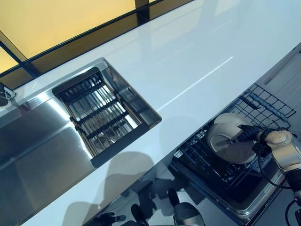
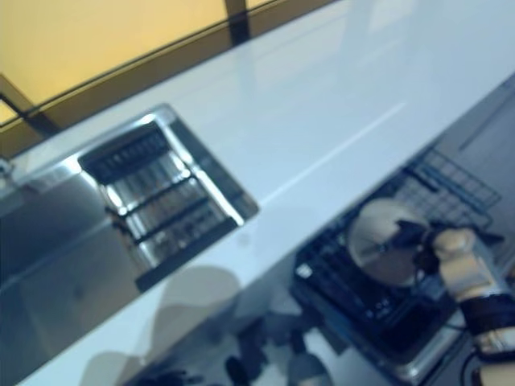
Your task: Take plates into dishwasher
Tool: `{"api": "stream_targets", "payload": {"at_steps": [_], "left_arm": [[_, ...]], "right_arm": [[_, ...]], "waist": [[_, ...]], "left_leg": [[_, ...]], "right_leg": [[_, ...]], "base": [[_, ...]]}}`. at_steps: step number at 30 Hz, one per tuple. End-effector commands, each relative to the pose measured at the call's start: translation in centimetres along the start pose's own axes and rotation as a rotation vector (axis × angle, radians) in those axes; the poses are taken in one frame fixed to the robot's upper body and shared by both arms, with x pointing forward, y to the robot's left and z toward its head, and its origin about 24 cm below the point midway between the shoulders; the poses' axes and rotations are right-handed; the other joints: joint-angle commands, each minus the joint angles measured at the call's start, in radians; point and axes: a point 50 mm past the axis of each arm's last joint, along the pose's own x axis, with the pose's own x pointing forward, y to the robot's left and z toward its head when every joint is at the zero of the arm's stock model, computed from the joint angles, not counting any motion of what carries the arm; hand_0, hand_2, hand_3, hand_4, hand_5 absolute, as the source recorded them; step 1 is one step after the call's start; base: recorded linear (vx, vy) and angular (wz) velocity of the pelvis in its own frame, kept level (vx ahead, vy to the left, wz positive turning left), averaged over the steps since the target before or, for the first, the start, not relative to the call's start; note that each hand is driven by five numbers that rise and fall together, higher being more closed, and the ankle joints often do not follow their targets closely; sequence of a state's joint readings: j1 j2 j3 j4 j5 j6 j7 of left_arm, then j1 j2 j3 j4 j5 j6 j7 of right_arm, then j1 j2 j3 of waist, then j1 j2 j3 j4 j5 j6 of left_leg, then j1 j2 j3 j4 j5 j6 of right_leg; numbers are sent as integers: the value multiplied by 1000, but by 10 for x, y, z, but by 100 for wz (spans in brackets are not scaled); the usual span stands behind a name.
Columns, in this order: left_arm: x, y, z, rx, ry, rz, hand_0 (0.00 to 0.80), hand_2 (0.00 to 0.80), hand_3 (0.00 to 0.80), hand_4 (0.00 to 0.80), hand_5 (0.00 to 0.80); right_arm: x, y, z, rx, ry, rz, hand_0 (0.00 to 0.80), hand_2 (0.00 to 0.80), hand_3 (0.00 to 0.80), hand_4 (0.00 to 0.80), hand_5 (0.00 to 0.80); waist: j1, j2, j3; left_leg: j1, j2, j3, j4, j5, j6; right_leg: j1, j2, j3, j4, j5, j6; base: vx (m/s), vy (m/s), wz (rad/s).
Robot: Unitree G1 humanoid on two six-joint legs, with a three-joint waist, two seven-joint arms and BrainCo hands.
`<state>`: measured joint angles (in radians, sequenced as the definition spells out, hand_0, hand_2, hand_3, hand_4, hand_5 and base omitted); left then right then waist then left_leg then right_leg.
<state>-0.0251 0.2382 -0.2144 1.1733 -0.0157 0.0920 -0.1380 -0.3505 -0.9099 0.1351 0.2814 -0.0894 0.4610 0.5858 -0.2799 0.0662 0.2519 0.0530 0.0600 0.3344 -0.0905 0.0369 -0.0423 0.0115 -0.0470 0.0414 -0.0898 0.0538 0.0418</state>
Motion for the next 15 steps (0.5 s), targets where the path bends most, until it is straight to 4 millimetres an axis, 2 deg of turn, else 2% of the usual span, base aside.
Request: {"api": "stream_targets", "payload": {"at_steps": [1,9,15], "left_arm": [[-3,32,27,25,-61,72,0,0,0,0,0],[-3,30,32,32,-70,69,0,0,0,0,0],[-3,28,33,43,-75,65,0,0,0,0,0]], "right_arm": [[7,2,24,-30,-54,2,800,800,800,800,800],[19,17,14,-6,-3,35,800,800,800,800,800],[27,26,-1,28,52,56,800,800,800,800,800]], "waist": [[26,-60,-44],[38,-59,-43],[50,-51,-41]], "left_leg": [[115,9,-28,11,-95,-22],[111,11,-38,12,-92,-24],[109,10,-49,13,-92,-24]], "right_leg": [[-93,-66,9,24,68,98],[-87,-69,8,22,66,99],[-81,-73,3,19,64,99]], "base": [[0,0,0],[0,0,0],[0,1,1]]}}
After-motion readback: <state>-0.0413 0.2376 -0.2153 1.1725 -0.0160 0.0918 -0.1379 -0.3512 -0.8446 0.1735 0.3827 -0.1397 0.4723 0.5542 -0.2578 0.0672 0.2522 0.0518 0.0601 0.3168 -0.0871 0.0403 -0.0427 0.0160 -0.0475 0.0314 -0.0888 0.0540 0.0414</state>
